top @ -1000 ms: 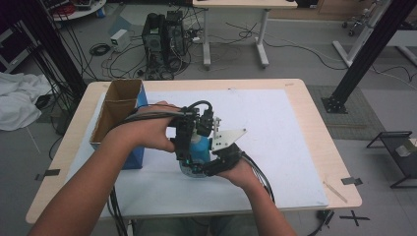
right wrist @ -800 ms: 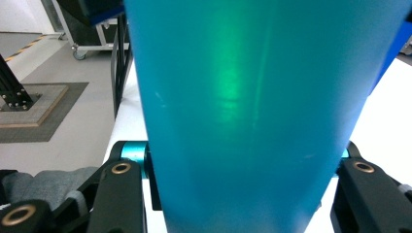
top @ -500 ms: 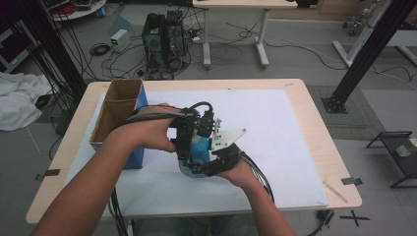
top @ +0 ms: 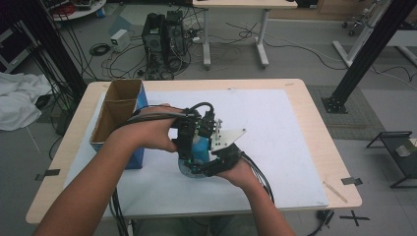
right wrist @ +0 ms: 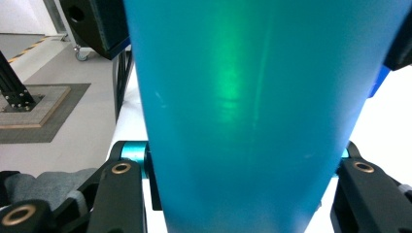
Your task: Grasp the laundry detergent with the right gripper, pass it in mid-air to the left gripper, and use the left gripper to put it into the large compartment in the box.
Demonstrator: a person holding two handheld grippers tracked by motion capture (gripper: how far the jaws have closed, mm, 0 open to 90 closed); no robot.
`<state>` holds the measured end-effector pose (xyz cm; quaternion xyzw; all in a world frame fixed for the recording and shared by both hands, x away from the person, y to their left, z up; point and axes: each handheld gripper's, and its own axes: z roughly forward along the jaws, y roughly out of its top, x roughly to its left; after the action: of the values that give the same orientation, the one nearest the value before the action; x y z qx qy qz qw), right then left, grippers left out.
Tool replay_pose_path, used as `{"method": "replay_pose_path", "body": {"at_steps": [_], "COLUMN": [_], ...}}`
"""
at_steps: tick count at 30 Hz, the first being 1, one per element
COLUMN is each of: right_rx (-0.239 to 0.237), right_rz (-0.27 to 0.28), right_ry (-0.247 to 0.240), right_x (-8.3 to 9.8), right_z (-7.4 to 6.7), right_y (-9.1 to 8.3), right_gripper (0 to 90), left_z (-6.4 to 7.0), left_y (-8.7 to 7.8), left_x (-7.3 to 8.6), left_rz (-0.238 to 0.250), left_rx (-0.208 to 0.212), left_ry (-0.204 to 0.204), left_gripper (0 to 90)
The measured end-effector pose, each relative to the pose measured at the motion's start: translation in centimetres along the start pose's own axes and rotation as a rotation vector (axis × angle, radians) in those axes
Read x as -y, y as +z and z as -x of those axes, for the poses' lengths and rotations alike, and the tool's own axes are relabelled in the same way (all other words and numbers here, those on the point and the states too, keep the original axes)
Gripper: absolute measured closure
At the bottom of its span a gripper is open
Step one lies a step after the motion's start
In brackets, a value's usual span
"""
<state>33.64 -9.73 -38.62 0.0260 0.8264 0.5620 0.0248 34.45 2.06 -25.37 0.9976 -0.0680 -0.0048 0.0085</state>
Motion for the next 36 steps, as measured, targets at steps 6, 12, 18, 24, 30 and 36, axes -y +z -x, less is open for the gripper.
{"method": "replay_pose_path", "body": {"at_steps": [6, 12, 18, 24, 30, 36], "right_rx": [-0.002, 0.003, -0.003, 0.004, -0.002, -0.011], "right_rz": [-0.003, 0.004, -0.003, 0.008, 0.006, 0.001], "right_ry": [-0.005, -0.005, -0.002, -0.006, -0.003, 0.005], "right_x": [-0.02, -0.06, -0.03, -0.09, -0.07, -0.14], "right_z": [0.01, 0.0, -0.08, -0.09, -0.11, -0.19], "right_y": [-0.03, 0.07, 0.11, 0.05, 0.11, -0.11], "right_gripper": [44.7, 44.8, 44.8, 44.8, 44.8, 43.9], "left_z": [0.09, 0.14, 0.24, 0.24, 0.26, 0.29], "left_y": [0.01, 0.02, 0.05, -0.04, 0.02, -0.22], "left_x": [0.02, -0.04, -0.11, -0.11, -0.13, -0.08], "left_rz": [-0.003, -0.005, -0.011, -0.01, -0.018, -0.013], "left_rx": [0.005, 0.011, 0.015, 0.011, 0.019, 0.009], "left_ry": [-0.005, 0.007, 0.0, 0.001, -0.009, 0.003], "left_gripper": [25.7, 29.7, 33.3, 38.2, 38.6, 39.2]}}
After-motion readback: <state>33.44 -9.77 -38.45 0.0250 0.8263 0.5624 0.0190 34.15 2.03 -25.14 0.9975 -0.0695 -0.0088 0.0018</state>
